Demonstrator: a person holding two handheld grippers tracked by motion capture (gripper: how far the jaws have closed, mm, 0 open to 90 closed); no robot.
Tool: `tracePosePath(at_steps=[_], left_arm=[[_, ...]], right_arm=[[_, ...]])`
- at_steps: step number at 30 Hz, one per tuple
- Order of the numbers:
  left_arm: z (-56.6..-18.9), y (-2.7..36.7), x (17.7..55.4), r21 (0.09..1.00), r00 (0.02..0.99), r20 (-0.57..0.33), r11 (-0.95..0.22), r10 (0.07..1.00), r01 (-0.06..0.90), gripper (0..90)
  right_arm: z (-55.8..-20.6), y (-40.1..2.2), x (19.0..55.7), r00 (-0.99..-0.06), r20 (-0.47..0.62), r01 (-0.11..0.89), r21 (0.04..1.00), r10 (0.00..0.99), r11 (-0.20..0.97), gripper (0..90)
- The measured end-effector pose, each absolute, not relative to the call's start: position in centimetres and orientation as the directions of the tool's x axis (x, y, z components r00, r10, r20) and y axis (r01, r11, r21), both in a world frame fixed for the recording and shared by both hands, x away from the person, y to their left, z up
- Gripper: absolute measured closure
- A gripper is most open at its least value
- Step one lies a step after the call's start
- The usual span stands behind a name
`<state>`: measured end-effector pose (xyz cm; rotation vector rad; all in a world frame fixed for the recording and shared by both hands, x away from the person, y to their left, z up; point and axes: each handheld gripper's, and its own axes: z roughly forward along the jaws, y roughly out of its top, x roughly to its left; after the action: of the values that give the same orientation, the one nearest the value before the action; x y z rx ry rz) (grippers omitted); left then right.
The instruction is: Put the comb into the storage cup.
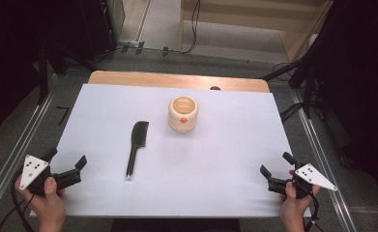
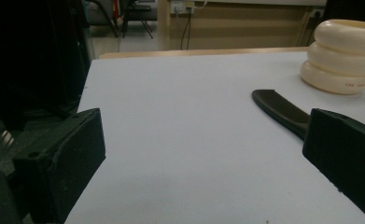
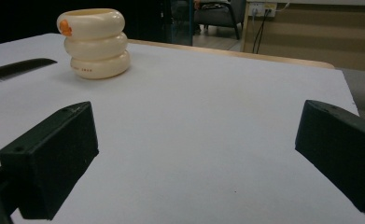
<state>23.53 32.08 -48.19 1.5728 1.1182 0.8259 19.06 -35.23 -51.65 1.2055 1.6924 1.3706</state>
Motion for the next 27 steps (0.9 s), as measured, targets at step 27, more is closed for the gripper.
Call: tracePosePath(at_steps=[27], left_arm=[[-43.7,26.4,26.5,0.889,0.396,-0.072,-0.121,0.915,0.441,0.0]], right_arm=[[-51.8,-34.8,19.0,-0.403,0.029,0.253,0.964,0.915,0.081,0.0]])
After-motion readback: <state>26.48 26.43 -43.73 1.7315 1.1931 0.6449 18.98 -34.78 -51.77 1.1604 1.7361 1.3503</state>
